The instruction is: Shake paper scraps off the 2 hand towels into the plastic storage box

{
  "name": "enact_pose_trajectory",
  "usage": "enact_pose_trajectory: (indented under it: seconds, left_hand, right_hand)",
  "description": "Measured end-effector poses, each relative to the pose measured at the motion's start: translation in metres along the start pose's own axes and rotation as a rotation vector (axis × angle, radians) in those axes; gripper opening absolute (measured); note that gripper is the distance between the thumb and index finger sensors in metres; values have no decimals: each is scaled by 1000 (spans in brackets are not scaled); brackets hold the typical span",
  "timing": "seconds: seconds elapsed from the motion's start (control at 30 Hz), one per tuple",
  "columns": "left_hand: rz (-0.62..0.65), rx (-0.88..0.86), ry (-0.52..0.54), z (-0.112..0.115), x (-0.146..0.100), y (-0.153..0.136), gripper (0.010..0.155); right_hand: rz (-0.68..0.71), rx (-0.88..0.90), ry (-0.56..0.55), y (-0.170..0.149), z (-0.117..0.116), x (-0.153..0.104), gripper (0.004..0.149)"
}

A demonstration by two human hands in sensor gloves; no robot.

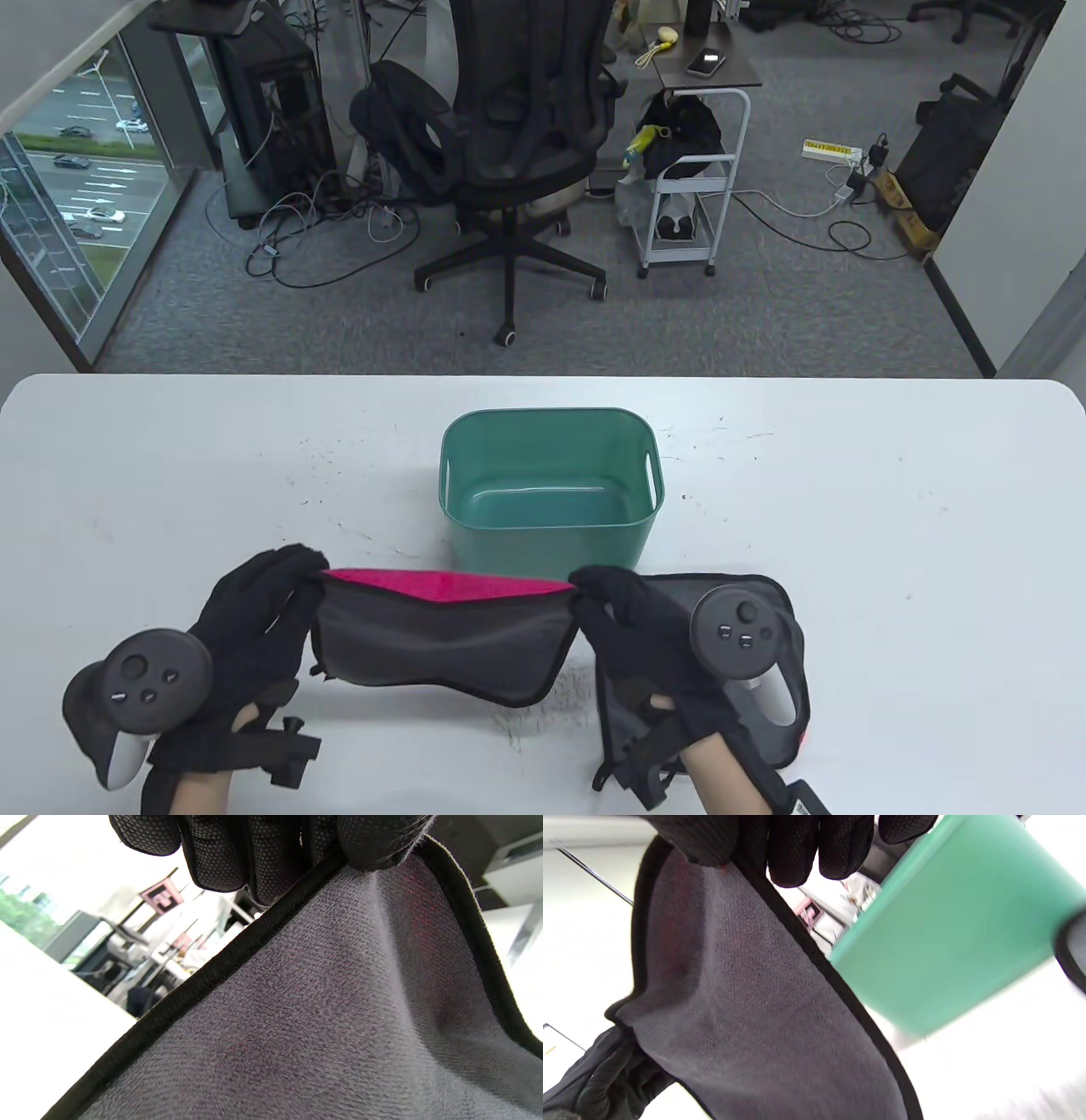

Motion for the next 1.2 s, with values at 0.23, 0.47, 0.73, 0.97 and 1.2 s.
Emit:
enact_pose_trajectory:
  seconds: [0.23,0.47,0.73,0.97,1.2]
  left_hand:
    - [-171,49,-80,9,-46,-28,45]
    - [-433,130,-250,48,-5,-86,45]
    - [-603,195,-279,88,36,-129,45]
    - [-709,255,-284,104,45,-157,45]
    - [-717,253,-309,111,42,-162,56]
  right_hand:
    - [-105,-71,184,-8,-44,-20,39]
    - [-316,-259,204,-50,-98,16,40]
    - [-367,-540,69,-69,-136,48,40]
    - [-405,-672,36,-84,-149,59,40]
    - [-384,-742,81,-78,-152,57,51]
Point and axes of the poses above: the tracker on the back of each hand, its own y axis roughly to the thumb side, its own x axis roughly from the wrist to the fingertips, z = x × y, the point moved 4 cm from there along x, roughly from the wrist to the fingertips, and after that the axes turned 10 degrees about -y, right-handed, at the moved point
